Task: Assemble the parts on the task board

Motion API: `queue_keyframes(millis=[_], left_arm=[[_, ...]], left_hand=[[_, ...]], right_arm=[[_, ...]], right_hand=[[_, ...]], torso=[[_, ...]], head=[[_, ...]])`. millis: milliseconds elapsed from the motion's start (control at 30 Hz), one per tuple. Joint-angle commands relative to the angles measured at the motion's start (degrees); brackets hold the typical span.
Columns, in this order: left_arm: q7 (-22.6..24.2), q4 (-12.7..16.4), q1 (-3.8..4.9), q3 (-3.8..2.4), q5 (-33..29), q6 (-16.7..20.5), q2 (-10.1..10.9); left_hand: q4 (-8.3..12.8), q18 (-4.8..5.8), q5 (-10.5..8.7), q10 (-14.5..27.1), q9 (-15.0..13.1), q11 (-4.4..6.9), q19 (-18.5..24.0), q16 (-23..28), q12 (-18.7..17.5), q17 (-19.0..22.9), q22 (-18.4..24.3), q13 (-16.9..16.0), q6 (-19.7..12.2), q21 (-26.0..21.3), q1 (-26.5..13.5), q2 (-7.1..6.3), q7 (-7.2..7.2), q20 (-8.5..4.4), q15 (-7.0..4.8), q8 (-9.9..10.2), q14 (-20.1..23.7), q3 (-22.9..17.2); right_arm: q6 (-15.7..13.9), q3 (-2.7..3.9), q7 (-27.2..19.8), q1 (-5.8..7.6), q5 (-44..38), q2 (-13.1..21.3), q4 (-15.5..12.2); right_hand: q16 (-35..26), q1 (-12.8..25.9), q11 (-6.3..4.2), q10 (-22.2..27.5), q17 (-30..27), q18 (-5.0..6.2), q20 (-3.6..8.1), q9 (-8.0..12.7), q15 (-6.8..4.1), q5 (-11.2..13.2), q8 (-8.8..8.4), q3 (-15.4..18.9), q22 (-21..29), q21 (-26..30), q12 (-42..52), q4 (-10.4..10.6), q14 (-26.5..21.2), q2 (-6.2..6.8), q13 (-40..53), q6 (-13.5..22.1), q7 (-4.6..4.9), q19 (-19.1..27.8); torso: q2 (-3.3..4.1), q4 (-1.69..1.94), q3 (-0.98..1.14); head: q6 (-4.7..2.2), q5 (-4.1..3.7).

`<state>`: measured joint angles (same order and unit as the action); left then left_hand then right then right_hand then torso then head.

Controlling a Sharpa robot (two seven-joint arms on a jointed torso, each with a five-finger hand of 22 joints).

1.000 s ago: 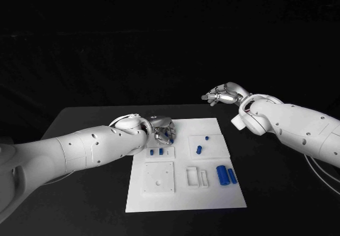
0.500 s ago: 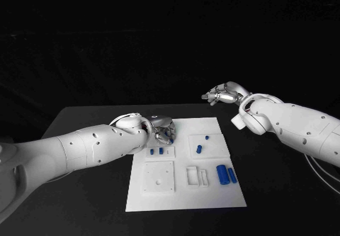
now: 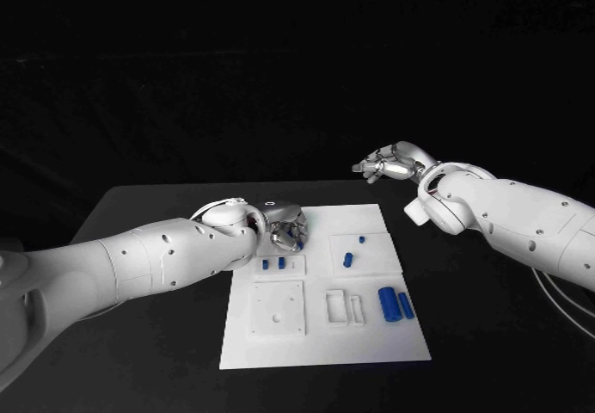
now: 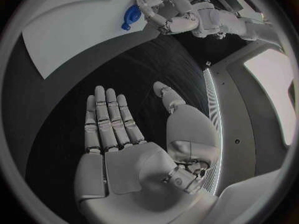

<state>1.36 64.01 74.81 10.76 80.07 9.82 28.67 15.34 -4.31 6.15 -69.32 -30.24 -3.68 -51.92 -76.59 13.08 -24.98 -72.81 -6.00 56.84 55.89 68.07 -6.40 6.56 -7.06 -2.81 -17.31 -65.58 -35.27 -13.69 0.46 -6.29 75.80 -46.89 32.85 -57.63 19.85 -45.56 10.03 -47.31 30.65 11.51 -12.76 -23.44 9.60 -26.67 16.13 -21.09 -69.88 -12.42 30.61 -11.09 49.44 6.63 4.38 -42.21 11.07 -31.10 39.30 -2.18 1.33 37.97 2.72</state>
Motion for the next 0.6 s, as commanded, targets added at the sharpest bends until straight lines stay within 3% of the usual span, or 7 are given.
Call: queue_keyframes(millis=[33, 200, 333, 600], left_arm=[[0.72, 0.35, -0.99, 0.6, 0.66, -0.5, 0.46], [1.01, 0.79, -1.15, 0.53, -1.8, 2.79, 1.16], [0.69, 0.51, -1.16, 0.49, -9.06, 5.8, 1.28], [1.61, 0.83, -1.16, 0.39, -14.42, 8.91, 1.84]], left_hand=[[0.33, -2.04, 1.27, -4.04, -0.55, 1.59, -2.48, -1.91, 1.74, -0.66, -0.39, -1.27, 3.02, 1.54, 0.5, 1.39, -0.93, -1.92, -1.54, -1.51, -2.8, -0.33], [0.68, -2.23, 1.15, -5.12, -0.41, 2.04, -3.87, -2.4, 1.44, -0.8, -0.48, -1.78, 3.96, 2.1, 0.31, 1.46, -1.26, -2.59, -2.01, -1.63, -4.0, -0.89], [0.69, -2.25, 1.21, -5.57, -0.32, 2.19, -4.38, -2.52, 1.25, -0.82, -0.47, -2.03, 4.32, 2.24, 0.01, 1.48, -1.37, -2.84, -2.14, -1.64, -4.42, -1.13], [0.7, -2.27, 1.41, -5.9, -0.25, 2.29, -4.8, -2.58, 1.04, -0.82, -0.47, -2.22, 4.57, 2.35, -0.27, 1.62, -1.44, -3.04, -2.24, -1.63, -4.76, -1.35]], right_arm=[[0.51, 0.03, -0.46, -0.01, -0.01, 0.02, -0.12], [0.48, 0.03, -0.47, -0.01, -0.01, 0.09, -0.13], [0.49, 0.03, -0.47, -0.01, -0.01, 0.0, -0.11], [0.46, 0.03, -0.48, -0.01, -0.01, 0.1, -0.07]], right_hand=[[-0.3, -0.18, 0.08, -0.25, -0.1, 0.1, -0.24, 0.1, -0.15, -0.21, 0.37, -0.05, -0.08, 0.26, 0.04, 0.27, -0.42, -0.33, -0.09, 0.45, 1.97, 0.05], [-0.29, -0.18, 0.08, -0.24, -0.1, 0.11, -0.25, 0.1, -0.16, -0.21, 0.37, -0.05, -0.09, 0.27, 0.04, 0.27, -0.42, -0.33, -0.1, 0.45, 1.97, 0.05], [-0.29, -0.19, 0.08, -0.25, -0.1, 0.11, -0.25, 0.11, -0.15, -0.22, 0.37, -0.04, -0.1, 0.27, 0.04, 0.27, -0.42, -0.33, -0.11, 0.45, 1.97, 0.05], [-0.3, -0.21, 0.08, -0.25, -0.1, 0.12, -0.25, 0.12, -0.15, -0.29, 0.38, -0.05, -0.11, 0.29, 0.05, 0.27, -0.42, -0.35, -0.12, 0.45, 1.97, 0.04]], torso=[[-0.05, 0.0, -0.05], [-0.06, 0.02, -0.07], [-0.07, 0.05, -0.06], [0.0, 0.07, -0.07]], head=[[0.0, -0.07], [-0.06, 0.0], [-0.22, 0.36], [-0.37, 0.31]])
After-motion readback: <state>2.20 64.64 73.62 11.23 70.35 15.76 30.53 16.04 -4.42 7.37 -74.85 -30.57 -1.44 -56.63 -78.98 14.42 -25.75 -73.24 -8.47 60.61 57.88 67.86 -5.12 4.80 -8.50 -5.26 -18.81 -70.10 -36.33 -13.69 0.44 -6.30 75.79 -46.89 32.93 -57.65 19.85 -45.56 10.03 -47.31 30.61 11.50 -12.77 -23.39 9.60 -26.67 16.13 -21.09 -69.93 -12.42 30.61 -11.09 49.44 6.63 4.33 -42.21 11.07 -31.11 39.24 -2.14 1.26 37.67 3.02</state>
